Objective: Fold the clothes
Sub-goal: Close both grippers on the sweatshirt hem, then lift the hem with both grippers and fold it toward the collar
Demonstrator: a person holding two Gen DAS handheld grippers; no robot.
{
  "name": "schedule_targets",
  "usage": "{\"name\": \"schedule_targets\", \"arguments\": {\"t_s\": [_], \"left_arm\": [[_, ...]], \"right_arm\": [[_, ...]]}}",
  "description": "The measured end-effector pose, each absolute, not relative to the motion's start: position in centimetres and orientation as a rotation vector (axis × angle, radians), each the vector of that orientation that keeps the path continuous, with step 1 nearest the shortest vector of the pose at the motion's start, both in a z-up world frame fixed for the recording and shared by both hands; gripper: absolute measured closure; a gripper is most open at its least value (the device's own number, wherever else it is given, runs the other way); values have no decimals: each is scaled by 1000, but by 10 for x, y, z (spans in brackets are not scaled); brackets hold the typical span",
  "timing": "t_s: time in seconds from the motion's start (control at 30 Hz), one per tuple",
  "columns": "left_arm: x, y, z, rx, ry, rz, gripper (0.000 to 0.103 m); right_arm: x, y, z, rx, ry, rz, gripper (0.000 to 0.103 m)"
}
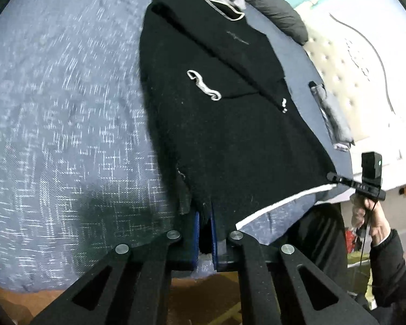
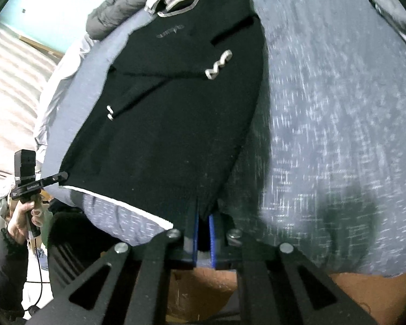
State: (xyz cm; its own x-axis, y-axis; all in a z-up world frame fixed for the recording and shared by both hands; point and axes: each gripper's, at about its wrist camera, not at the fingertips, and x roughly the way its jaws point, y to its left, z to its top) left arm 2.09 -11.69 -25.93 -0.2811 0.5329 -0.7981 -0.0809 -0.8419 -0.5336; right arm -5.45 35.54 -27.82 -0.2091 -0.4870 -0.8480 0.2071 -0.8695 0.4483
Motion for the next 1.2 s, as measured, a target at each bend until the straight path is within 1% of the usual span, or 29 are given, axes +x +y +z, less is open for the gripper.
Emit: {"name": "schedule_targets", "arguments": {"t_s": [0.13, 0.6, 1.0, 1.2], "left_arm": [[29, -142, -236, -1542, -503, 2181, 97], [55, -123, -194, -1450, -391, 2209, 97], [105, -114, -146, -1371, -303, 2220, 97], [128, -110, -135, -1349, -284, 2209, 97]], "right_arm": [[-48, 356, -262, 1562, -322, -2130, 98], [-18, 356, -214, 1409, -262, -2147, 98], [25, 347, -164, 1271, -175, -2123, 98], [49, 343, -146, 1234, -138, -2085, 98]]}}
